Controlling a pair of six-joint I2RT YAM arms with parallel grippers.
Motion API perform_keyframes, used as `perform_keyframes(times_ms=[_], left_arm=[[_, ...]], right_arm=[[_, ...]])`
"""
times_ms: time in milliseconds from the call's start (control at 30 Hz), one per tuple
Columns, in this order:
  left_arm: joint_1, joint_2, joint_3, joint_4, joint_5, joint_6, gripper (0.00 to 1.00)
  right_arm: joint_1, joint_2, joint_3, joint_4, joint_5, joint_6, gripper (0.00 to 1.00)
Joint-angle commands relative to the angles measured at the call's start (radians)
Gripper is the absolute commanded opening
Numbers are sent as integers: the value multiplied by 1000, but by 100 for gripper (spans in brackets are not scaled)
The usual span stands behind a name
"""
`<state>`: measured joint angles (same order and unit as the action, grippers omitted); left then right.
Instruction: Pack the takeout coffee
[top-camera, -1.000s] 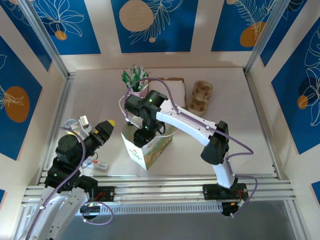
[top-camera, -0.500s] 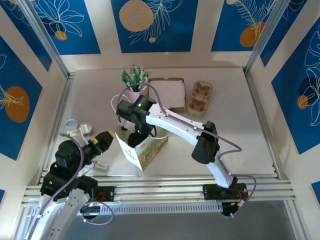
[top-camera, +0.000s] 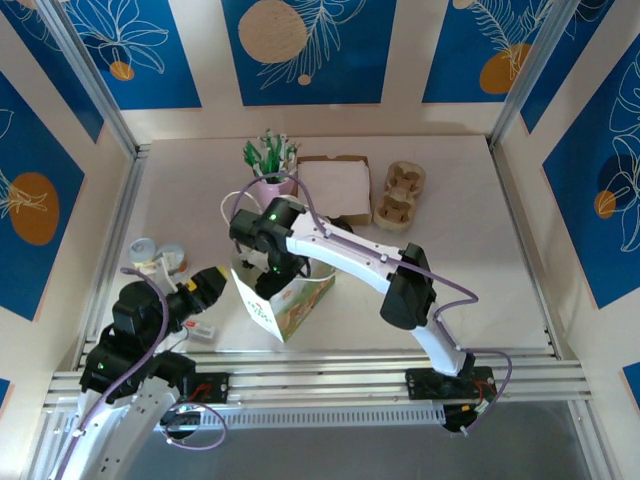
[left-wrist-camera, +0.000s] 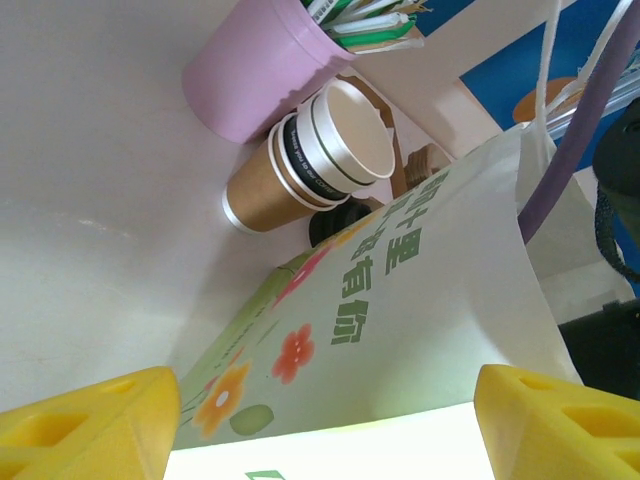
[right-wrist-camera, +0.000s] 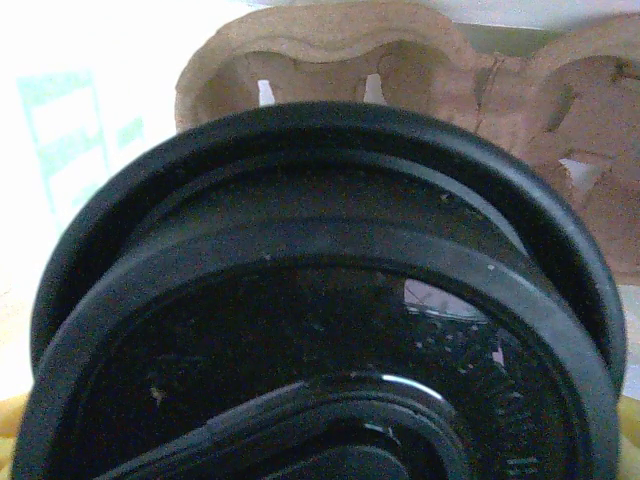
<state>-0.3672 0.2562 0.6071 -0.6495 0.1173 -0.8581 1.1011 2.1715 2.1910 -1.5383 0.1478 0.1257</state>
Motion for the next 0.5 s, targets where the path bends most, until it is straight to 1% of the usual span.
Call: perform_keyframes(times_ms=[0,67,467], left_arm=[[-6,-11,35,-20,-31,35,77],[-6,-12,35,-27,-37,39,77],[-6,-38,9,-45,-63,52,77]], right_arm=[[20,40,17,-26,15,17,77],[23,47,31,-24,1,20,77],[40,85,19,-27,17,50,78]])
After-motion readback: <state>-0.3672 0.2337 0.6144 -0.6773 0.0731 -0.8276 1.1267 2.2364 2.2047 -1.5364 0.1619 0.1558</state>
